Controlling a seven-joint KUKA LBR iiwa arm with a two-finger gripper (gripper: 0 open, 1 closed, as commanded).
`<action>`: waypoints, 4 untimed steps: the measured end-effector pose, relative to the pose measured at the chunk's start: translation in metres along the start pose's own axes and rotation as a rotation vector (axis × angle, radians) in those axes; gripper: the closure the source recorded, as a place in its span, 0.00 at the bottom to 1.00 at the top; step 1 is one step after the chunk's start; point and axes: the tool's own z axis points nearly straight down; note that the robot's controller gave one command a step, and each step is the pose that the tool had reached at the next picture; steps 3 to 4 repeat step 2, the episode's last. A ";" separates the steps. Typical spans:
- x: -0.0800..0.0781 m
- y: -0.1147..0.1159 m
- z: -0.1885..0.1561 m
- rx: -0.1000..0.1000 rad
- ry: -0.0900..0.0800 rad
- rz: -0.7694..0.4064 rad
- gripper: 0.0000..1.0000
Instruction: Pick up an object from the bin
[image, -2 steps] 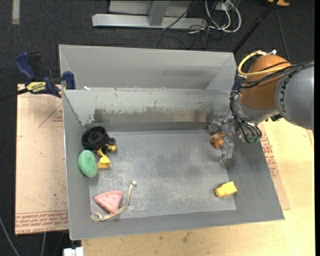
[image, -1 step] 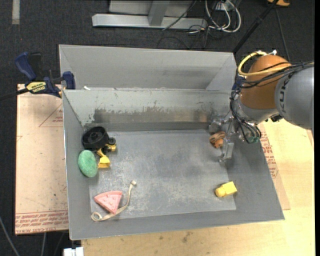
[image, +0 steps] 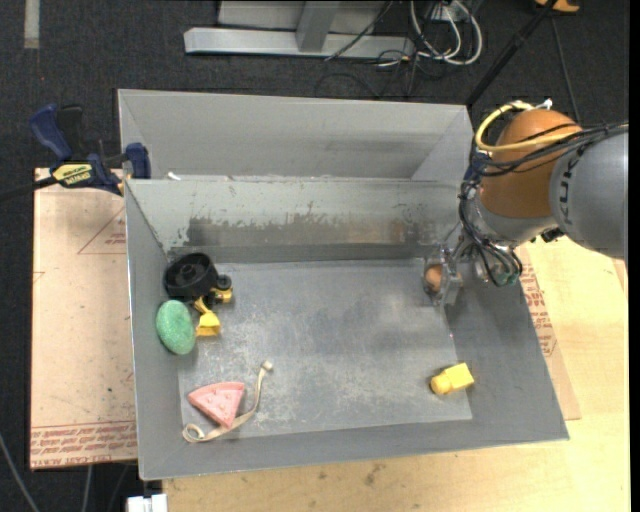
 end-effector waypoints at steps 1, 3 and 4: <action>0.000 0.000 0.000 0.000 0.000 -0.001 1.00; 0.000 0.000 0.000 0.000 0.000 -0.001 1.00; 0.000 0.000 0.000 0.000 0.000 -0.001 1.00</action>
Offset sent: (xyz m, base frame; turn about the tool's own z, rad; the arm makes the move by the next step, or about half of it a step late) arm 0.0000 0.0002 0.0035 0.0000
